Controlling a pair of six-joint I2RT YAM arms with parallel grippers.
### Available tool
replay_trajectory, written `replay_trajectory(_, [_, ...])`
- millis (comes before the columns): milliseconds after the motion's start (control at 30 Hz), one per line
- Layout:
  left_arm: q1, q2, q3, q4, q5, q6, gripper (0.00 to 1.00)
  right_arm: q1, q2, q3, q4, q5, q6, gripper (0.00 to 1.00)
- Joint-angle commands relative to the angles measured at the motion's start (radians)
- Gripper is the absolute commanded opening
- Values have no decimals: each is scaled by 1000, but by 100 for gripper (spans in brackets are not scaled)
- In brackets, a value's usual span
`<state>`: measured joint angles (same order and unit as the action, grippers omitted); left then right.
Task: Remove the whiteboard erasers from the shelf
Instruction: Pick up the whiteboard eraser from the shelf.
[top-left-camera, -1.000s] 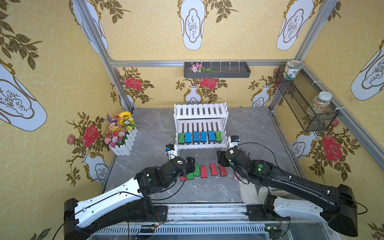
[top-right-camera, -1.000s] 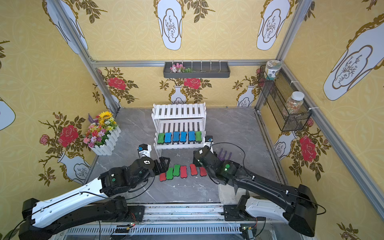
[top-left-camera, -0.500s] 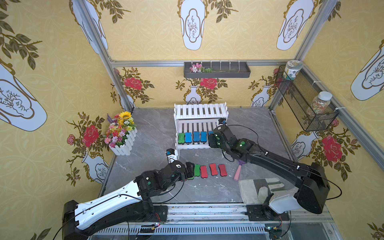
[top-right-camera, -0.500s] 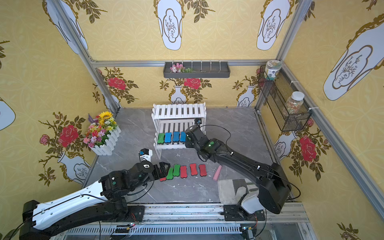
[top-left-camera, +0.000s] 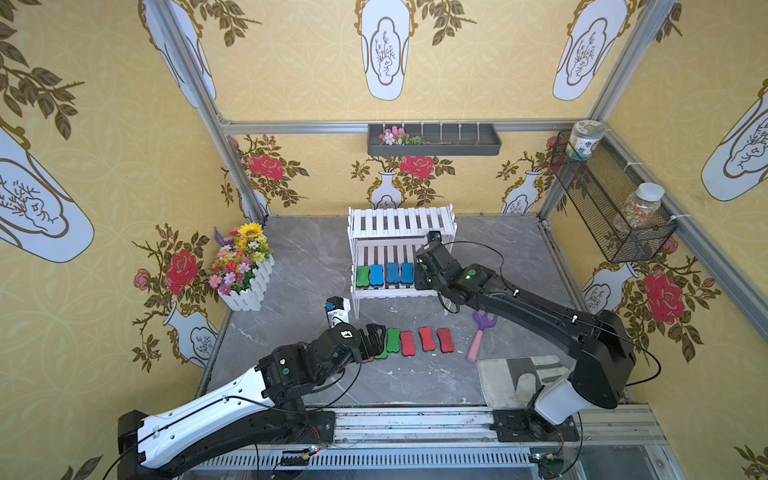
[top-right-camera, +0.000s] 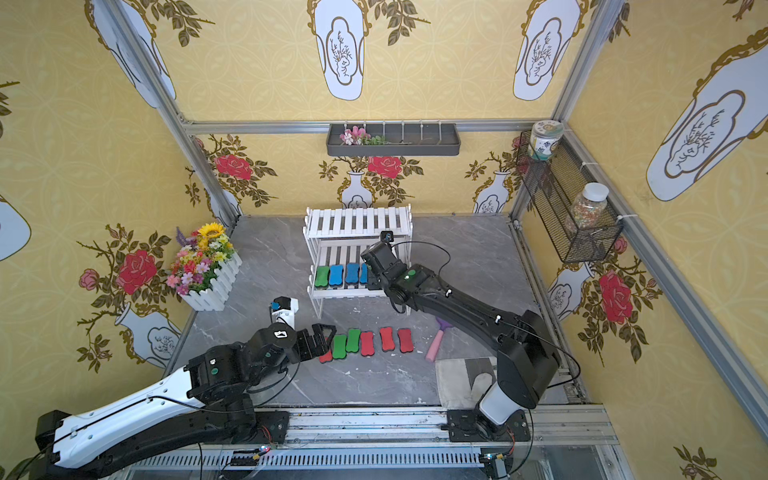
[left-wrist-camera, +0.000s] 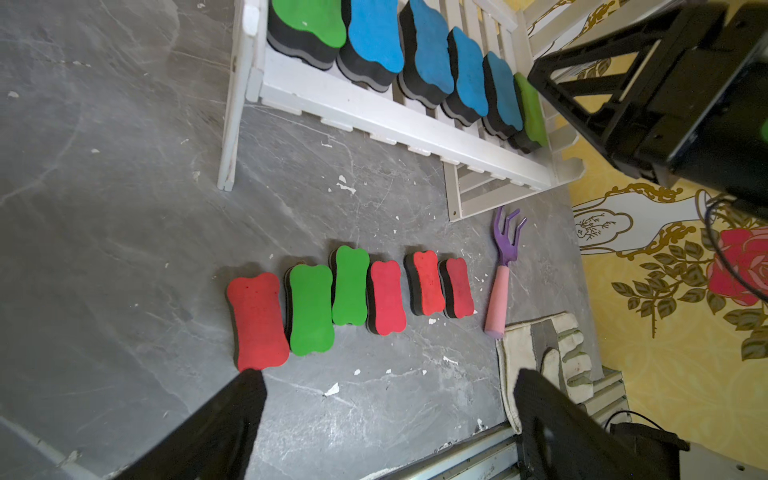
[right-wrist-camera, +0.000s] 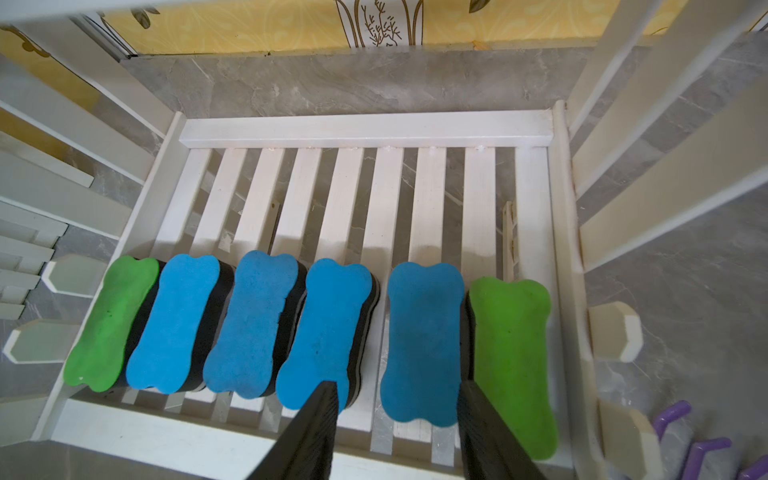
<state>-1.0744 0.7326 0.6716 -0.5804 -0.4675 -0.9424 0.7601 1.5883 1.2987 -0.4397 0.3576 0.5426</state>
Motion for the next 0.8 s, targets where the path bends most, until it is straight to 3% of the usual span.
replay_trajectory(0, [1,0,-5,-10,-6,5,99,-13,-9,-3,-29,53,2,49])
replay_trajectory(767, [0,-2,-6,-6,-1,4,99,-56,55,25,-77,77,11,44])
